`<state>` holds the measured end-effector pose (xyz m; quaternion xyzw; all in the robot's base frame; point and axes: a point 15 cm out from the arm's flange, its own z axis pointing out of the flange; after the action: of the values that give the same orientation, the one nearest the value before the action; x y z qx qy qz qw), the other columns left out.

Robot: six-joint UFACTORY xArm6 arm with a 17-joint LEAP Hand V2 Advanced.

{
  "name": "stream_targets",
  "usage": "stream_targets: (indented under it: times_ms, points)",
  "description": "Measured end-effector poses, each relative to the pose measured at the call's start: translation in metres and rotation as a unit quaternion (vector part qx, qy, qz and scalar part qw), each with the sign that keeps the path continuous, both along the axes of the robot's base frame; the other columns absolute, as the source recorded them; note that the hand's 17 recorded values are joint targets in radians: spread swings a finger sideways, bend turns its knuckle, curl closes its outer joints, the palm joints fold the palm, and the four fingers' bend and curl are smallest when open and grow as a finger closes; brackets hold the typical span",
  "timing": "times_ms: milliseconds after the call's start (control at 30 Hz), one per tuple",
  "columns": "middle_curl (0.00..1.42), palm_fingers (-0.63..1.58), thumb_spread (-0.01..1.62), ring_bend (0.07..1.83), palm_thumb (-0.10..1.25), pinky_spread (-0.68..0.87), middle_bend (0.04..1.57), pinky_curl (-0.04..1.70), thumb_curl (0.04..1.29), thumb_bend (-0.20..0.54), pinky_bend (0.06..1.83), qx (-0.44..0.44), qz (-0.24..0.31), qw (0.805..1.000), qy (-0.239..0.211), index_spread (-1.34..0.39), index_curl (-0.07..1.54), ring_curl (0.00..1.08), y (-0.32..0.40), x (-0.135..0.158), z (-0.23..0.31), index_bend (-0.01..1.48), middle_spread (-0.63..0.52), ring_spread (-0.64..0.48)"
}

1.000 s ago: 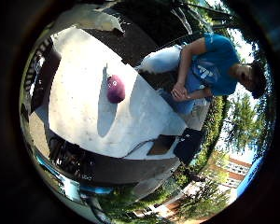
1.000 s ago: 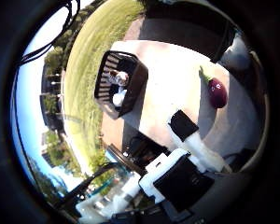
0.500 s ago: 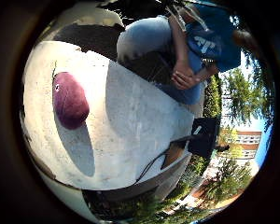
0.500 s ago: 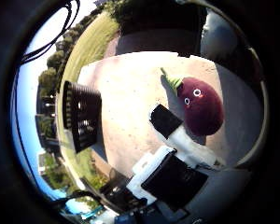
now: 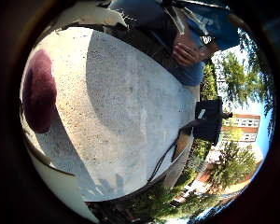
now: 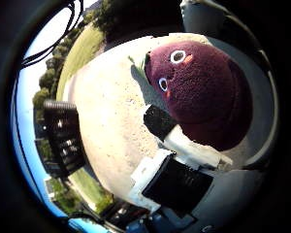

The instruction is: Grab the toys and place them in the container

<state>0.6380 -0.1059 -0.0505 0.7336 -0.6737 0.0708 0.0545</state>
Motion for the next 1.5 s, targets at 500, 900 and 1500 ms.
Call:
stream_targets:
  times_ms: [500,900,1500]
  points:
    - [0.54,1.50,1.07,0.90,0.35,0.57,0.75,0.13,0.32,-0.014,0.88,-0.010,0.009,0.997,0.081,-0.30,0.46,0.42,0.007,-0.040,-0.025,0.69,0.04,0.23]
    - [0.79,1.06,1.00,1.41,0.95,0.29,1.21,0.43,0.56,0.153,1.53,-0.015,0.028,0.980,0.195,-0.49,0.70,0.65,0.015,-0.090,0.011,0.79,-0.09,-0.01]
    - [0.92,0.73,1.06,1.61,0.98,0.14,1.43,0.63,0.78,0.059,1.77,0.061,0.113,0.956,0.264,-0.70,1.16,0.77,0.083,-0.161,0.263,0.70,-0.14,-0.10]
